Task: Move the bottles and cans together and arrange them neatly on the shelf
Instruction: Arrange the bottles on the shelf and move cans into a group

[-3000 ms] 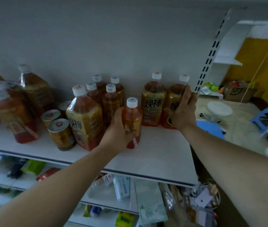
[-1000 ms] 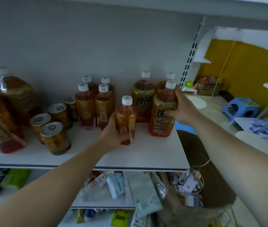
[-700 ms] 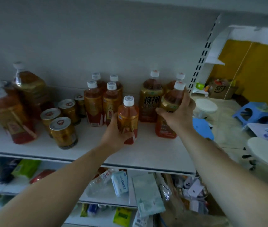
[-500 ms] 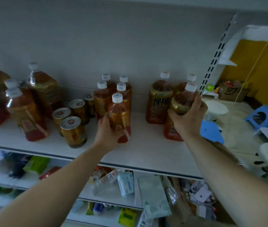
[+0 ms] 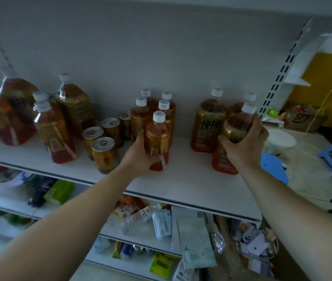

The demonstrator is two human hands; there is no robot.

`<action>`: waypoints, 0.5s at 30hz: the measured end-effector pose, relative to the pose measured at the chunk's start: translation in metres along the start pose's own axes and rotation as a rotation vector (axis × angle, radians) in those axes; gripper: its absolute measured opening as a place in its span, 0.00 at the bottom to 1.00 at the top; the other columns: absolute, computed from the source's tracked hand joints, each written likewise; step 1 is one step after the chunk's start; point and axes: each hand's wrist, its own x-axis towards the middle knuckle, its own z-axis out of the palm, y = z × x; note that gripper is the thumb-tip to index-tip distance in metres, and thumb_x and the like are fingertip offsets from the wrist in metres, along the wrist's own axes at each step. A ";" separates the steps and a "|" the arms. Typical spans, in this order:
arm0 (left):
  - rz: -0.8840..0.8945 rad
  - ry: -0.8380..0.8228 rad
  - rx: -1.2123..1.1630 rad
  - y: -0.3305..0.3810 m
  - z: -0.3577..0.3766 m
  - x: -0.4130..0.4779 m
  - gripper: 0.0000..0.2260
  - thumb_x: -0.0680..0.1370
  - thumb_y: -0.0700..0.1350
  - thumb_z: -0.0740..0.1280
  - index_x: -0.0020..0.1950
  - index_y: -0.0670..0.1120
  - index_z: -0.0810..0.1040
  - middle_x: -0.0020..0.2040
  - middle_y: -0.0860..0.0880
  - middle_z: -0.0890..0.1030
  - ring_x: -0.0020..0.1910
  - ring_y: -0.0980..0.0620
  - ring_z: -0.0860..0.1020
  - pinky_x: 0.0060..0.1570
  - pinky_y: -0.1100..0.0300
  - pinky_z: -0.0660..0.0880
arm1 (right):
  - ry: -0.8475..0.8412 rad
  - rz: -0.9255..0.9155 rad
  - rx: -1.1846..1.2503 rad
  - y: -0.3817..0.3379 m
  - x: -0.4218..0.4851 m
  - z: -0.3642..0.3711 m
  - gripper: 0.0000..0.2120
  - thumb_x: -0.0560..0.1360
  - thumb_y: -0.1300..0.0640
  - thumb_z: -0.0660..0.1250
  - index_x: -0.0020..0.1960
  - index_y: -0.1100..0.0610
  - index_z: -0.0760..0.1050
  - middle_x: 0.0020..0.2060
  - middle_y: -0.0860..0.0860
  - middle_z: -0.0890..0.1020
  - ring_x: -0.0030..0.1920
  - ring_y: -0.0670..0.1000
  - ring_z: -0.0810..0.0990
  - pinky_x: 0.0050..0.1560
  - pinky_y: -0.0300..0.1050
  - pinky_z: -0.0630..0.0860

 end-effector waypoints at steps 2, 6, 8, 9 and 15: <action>0.023 0.010 0.029 0.002 -0.015 -0.004 0.33 0.71 0.49 0.72 0.72 0.55 0.60 0.60 0.58 0.74 0.62 0.52 0.74 0.56 0.59 0.70 | -0.002 0.023 -0.020 -0.004 0.000 -0.002 0.51 0.64 0.48 0.78 0.77 0.49 0.50 0.72 0.58 0.59 0.70 0.60 0.63 0.67 0.56 0.64; 0.073 0.079 0.170 -0.005 -0.056 -0.013 0.32 0.72 0.53 0.70 0.73 0.52 0.61 0.68 0.52 0.71 0.66 0.49 0.70 0.63 0.55 0.69 | 0.091 -0.037 -0.110 -0.032 -0.010 -0.005 0.50 0.66 0.48 0.77 0.78 0.55 0.51 0.75 0.63 0.55 0.75 0.63 0.54 0.73 0.61 0.54; 0.057 0.139 0.297 -0.017 -0.078 -0.016 0.32 0.72 0.54 0.69 0.74 0.54 0.61 0.71 0.48 0.69 0.67 0.46 0.69 0.63 0.55 0.66 | 0.124 -0.163 -0.104 -0.057 -0.021 -0.001 0.45 0.69 0.49 0.75 0.77 0.57 0.54 0.75 0.63 0.56 0.75 0.64 0.52 0.73 0.62 0.52; 0.044 0.155 0.329 -0.024 -0.090 -0.017 0.31 0.73 0.54 0.69 0.74 0.54 0.61 0.71 0.47 0.68 0.68 0.45 0.68 0.62 0.55 0.66 | 0.107 -0.227 -0.106 -0.073 -0.026 0.003 0.43 0.70 0.49 0.74 0.77 0.57 0.56 0.75 0.63 0.57 0.75 0.64 0.53 0.73 0.62 0.54; 0.044 0.141 0.307 -0.070 -0.143 -0.006 0.26 0.74 0.47 0.67 0.71 0.49 0.66 0.69 0.46 0.69 0.67 0.46 0.68 0.59 0.59 0.64 | -0.088 -0.492 0.004 -0.169 -0.066 0.063 0.31 0.71 0.51 0.72 0.70 0.60 0.68 0.68 0.61 0.69 0.70 0.60 0.64 0.69 0.49 0.60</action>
